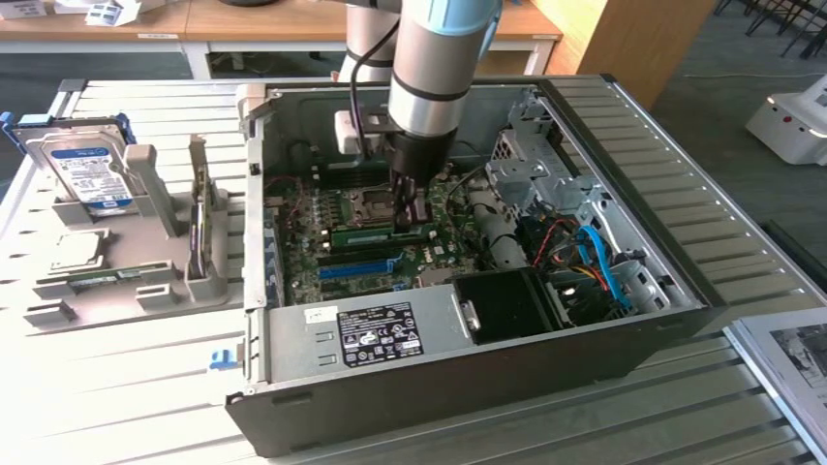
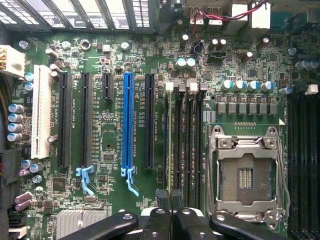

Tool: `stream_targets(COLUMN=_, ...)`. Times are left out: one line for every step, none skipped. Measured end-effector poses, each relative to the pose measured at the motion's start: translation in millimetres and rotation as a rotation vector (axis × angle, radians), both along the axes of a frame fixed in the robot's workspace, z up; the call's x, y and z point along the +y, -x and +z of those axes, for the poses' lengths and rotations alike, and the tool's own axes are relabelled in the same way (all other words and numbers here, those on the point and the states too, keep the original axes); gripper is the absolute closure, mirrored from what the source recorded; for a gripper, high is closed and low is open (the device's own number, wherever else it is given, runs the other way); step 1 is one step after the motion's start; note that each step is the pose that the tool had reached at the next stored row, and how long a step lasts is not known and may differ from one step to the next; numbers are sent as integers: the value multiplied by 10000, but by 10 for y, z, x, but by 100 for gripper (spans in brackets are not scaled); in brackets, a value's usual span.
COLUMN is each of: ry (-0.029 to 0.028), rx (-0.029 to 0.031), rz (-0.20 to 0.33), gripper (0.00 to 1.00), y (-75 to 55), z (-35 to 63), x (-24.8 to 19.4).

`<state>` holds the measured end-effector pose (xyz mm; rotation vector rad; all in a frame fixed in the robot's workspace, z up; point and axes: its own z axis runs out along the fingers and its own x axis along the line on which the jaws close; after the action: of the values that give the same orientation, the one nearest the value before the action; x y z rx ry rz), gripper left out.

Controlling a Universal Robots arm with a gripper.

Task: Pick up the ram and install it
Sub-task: 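Insert the ram into the slot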

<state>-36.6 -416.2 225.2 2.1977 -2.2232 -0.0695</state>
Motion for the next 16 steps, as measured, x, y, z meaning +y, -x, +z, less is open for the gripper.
stream_targets(ry=0, rx=0, rz=0, gripper=89, y=0, z=-4, x=0)
stream_targets(ry=2, rx=0, rz=0, gripper=89, y=0, z=-6, x=0)
stream_targets(ry=2, rx=1, rz=0, gripper=89, y=0, z=-6, x=0)
stream_targets(ry=2, rx=1, rz=0, gripper=89, y=0, z=-6, x=0)
stream_targets(ry=0, rx=0, rz=0, gripper=89, y=0, z=-7, x=0)
stream_targets(ry=0, rx=0, rz=0, gripper=89, y=0, z=-7, x=0)
stream_targets(ry=-1, rx=0, rz=0, gripper=89, y=0, z=-7, x=0)
stream_targets(ry=-1, rx=0, rz=0, gripper=89, y=0, z=-7, x=0)
stream_targets(ry=-1, rx=0, rz=0, gripper=89, y=0, z=-8, x=0)
stream_targets(ry=-2, rx=0, rz=0, gripper=89, y=0, z=-10, x=0)
stream_targets(ry=-1, rx=-1, rz=0, gripper=89, y=0, z=-12, x=0)
stream_targets(ry=-1, rx=-1, rz=0, gripper=89, y=0, z=-13, x=0)
stream_targets(ry=-1, rx=-1, rz=0, gripper=89, y=0, z=-13, x=0)
stream_targets(ry=0, rx=-1, rz=0, gripper=89, y=0, z=-13, x=0)
stream_targets(ry=0, rx=-1, rz=0, gripper=89, y=0, z=-13, x=0)
stream_targets(ry=0, rx=0, rz=0, gripper=89, y=0, z=-13, x=0)
